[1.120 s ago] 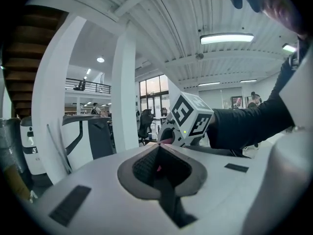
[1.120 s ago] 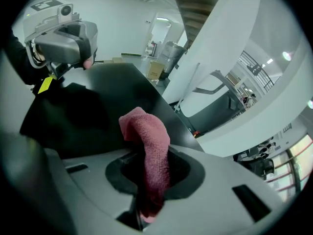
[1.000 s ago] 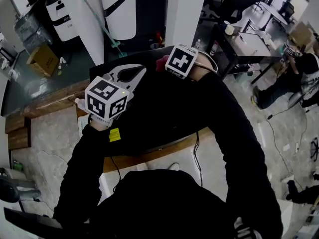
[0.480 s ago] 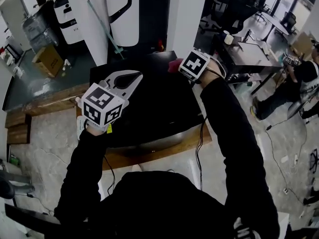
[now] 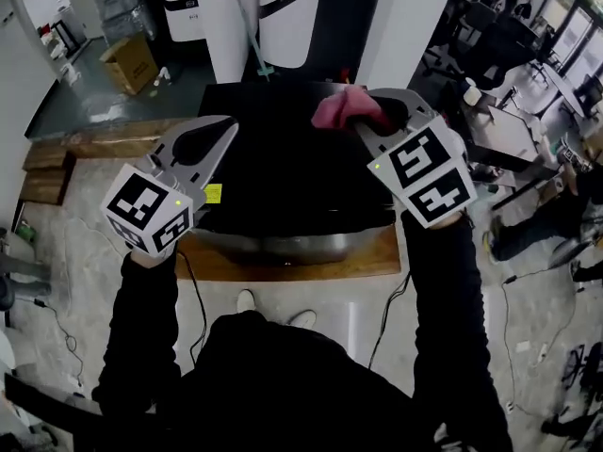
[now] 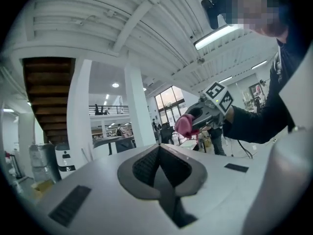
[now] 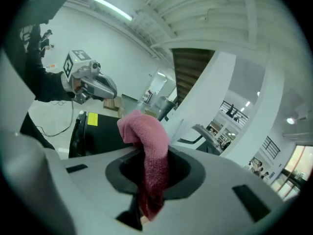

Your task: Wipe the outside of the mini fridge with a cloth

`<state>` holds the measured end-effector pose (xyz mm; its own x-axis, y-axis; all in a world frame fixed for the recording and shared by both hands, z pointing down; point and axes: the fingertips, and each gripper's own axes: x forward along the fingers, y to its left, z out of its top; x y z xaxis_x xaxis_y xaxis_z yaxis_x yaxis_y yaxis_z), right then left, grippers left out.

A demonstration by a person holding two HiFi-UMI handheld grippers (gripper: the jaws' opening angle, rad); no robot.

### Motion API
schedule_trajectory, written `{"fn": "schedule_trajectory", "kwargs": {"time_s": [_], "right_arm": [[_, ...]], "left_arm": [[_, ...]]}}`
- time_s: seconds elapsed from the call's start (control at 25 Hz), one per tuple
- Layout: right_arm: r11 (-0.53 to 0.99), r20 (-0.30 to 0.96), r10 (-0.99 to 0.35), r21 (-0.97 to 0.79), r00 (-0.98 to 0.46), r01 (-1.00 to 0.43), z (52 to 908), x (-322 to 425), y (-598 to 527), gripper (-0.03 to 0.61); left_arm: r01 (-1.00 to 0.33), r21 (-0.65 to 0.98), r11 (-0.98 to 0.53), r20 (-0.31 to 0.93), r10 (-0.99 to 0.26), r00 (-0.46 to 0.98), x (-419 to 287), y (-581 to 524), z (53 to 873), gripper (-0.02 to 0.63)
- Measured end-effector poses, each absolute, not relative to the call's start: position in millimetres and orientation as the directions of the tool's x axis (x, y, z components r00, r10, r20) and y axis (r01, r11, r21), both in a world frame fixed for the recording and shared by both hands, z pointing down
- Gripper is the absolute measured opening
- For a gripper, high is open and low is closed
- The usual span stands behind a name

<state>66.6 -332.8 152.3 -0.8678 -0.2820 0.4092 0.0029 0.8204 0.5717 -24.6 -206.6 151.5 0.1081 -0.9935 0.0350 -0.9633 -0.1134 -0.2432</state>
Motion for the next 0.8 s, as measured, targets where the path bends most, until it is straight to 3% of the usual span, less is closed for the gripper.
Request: {"fn": "schedule_trajectory", "kwargs": {"time_s": [0.32, 0.8], "right_arm": [[0.796, 0.279, -0.209, 0.606, -0.937, 0.003, 171.4, 64.6, -211.2, 0.078], [0.773, 0.230, -0.289, 0.628, -0.929, -0.085, 261.1, 23.5, -47.2, 0.083]], "left_arm": [[-0.987, -0.156, -0.029, -0.051, -0.998, 0.037, -45.6, -105.6, 168.4, 0.006], [-0.993, -0.075, -0.091, -0.073, -0.993, 0.097, -63.5, 33.9, 242.6, 0.006]]}}
